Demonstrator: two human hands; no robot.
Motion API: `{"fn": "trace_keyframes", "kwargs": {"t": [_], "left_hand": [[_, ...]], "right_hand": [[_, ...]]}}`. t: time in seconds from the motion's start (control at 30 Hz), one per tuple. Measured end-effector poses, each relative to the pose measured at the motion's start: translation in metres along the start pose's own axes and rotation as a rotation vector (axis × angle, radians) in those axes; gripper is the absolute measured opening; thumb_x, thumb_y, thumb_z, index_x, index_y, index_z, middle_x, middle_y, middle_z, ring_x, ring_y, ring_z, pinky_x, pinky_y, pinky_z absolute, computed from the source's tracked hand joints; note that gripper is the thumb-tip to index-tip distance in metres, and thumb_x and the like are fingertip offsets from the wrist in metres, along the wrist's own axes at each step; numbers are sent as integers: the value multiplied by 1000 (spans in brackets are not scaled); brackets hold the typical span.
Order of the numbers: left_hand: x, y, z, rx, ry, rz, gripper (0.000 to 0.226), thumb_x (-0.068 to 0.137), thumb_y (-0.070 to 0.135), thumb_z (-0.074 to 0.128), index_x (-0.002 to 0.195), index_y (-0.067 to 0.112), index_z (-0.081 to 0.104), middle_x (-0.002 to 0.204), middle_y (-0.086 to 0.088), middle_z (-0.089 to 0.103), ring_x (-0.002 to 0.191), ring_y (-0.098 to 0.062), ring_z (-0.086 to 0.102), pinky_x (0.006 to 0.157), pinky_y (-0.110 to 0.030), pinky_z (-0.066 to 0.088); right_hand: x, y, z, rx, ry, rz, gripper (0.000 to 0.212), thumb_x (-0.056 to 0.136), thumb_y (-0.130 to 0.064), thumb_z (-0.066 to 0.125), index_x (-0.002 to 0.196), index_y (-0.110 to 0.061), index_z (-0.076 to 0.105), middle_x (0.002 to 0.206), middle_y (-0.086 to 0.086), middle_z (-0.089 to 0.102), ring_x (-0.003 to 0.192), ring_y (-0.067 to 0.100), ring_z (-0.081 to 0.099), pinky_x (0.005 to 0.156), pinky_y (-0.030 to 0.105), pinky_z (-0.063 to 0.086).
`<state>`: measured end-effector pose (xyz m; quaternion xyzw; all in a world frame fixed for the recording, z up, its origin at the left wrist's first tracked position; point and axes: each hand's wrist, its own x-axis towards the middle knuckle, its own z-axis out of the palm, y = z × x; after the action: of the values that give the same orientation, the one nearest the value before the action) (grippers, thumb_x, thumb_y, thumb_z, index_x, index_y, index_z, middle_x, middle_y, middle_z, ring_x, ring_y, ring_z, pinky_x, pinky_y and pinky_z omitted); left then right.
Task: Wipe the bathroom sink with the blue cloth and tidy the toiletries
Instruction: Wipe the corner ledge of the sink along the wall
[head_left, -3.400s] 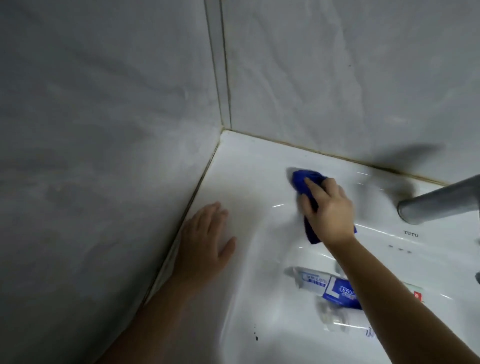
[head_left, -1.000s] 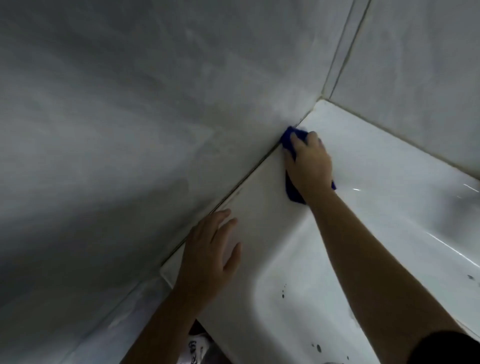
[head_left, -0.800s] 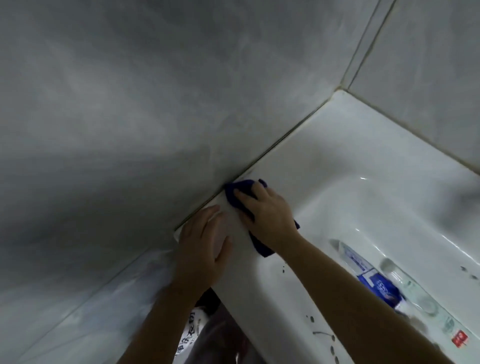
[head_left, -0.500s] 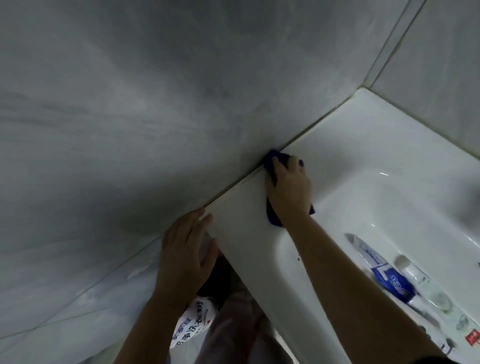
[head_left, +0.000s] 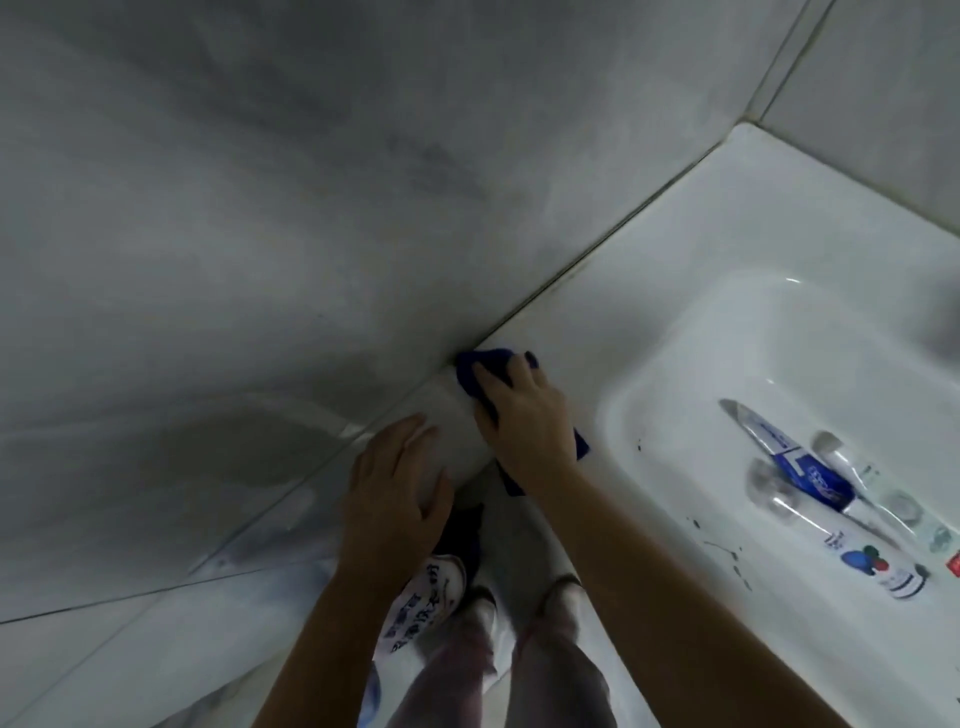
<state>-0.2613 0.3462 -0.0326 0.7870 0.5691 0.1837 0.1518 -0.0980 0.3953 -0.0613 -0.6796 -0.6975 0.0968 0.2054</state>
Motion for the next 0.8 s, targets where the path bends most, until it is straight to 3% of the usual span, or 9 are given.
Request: {"fn": "trace_keyframes", "kwargs": {"t": [0.1,0.17,0.3,0.43,0.63,0.73,0.8], "left_hand": [[-5,-3,-5,-35,6,49,44,86,32,43,117,4,58,124,-13,56,112,-26,51,94,-40,40],[-5,0,-7,-54,-1,114,44,86,32,44,115,3,59,122,-14,57,111,-25,50,94,-37,40],[-4,24,4,-88,-40,281,43,85,29,44,111,0,62,117,-16,60,110,-22,47,93,-33,39],[-10,45,24,-88,-128,460,40,87,30,45,110,3,63,117,-13,61,109,-24,53,91,-35,41],[-20,80,58,-124,-149,617,37,84,28,46,108,6,64,119,-11,60,111,-23,49,91,-37,38],[-28,110,74,-159,-202,667,39,83,31,46,109,8,64,121,-9,59,114,-23,45,95,-35,31],[-37,132,87,-182,-271,745,40,83,33,46,109,9,64,121,-7,59,114,-22,44,96,-36,34]], "right_hand": [[-22,-4,-3,18,-30,43,40,85,-29,44,117,-11,59,102,15,59,77,33,59,56,37,49],[-48,7,-14,-10,32,174,41,84,-30,43,117,-11,60,102,15,60,81,33,60,58,38,51],[-137,31,-41,-88,160,435,38,80,-19,66,115,-6,60,95,16,59,75,32,59,59,38,51],[-180,39,-50,-92,309,759,33,81,-18,63,111,-6,62,90,19,56,74,38,56,58,40,49],[-173,31,-49,-140,310,577,42,83,-34,41,109,-11,64,89,14,58,71,32,57,56,35,47],[-245,58,-73,-162,422,743,39,83,-33,44,106,-9,65,85,14,57,67,32,56,53,33,46],[-304,79,-90,-242,519,895,40,82,-33,45,104,-7,67,83,16,56,66,35,56,53,33,46]]}}
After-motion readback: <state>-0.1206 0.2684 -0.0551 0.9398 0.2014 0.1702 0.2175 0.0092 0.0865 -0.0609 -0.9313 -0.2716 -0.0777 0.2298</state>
